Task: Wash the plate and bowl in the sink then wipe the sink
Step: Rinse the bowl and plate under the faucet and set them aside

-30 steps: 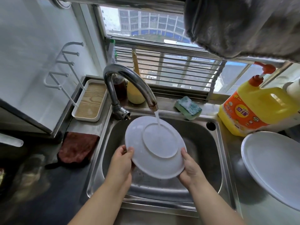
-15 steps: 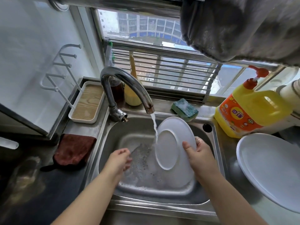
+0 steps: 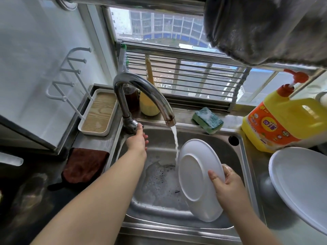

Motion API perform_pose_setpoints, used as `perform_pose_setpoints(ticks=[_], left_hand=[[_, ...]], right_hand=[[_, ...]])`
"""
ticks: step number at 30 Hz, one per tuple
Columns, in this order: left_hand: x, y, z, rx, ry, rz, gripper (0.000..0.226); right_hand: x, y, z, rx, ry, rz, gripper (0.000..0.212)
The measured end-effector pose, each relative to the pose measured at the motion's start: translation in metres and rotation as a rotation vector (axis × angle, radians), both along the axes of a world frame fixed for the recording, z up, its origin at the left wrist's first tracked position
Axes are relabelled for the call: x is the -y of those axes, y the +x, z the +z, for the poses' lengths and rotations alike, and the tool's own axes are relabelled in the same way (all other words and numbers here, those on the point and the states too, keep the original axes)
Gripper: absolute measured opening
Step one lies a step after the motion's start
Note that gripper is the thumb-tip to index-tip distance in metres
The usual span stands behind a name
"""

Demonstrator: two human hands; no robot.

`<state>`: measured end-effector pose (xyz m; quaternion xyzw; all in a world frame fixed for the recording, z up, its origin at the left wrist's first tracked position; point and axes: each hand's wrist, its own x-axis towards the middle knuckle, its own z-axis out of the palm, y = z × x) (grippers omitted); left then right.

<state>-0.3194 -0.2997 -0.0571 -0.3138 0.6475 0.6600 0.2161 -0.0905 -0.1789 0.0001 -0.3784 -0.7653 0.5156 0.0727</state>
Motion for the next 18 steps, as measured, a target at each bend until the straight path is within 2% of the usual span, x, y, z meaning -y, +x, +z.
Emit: perform_pose_setpoints(ticks=[3, 9, 11, 15, 18], left_hand=[[-0.010, -0.001, 0.000, 0.013, 0.001, 0.130, 0.043], [-0.023, -0.003, 0.005, 0.039, 0.065, 0.330, 0.037], [-0.026, -0.003, 0.009, 0.042, 0.056, 0.340, 0.035], [-0.021, 0.001, 0.010, 0.038, 0.027, 0.216, 0.039], [-0.005, 0.008, 0.003, 0.094, -0.042, -0.059, 0.038]], right_hand=[[0.002, -0.003, -0.006, -0.010, -0.021, -0.028, 0.004], [0.004, -0.007, -0.013, -0.023, -0.045, -0.035, 0.003], [0.003, -0.007, -0.016, -0.020, -0.049, -0.031, 0.003], [0.002, -0.006, -0.016, -0.012, -0.091, -0.036, 0.005], [-0.001, -0.006, -0.012, -0.006, -0.146, -0.072, 0.003]])
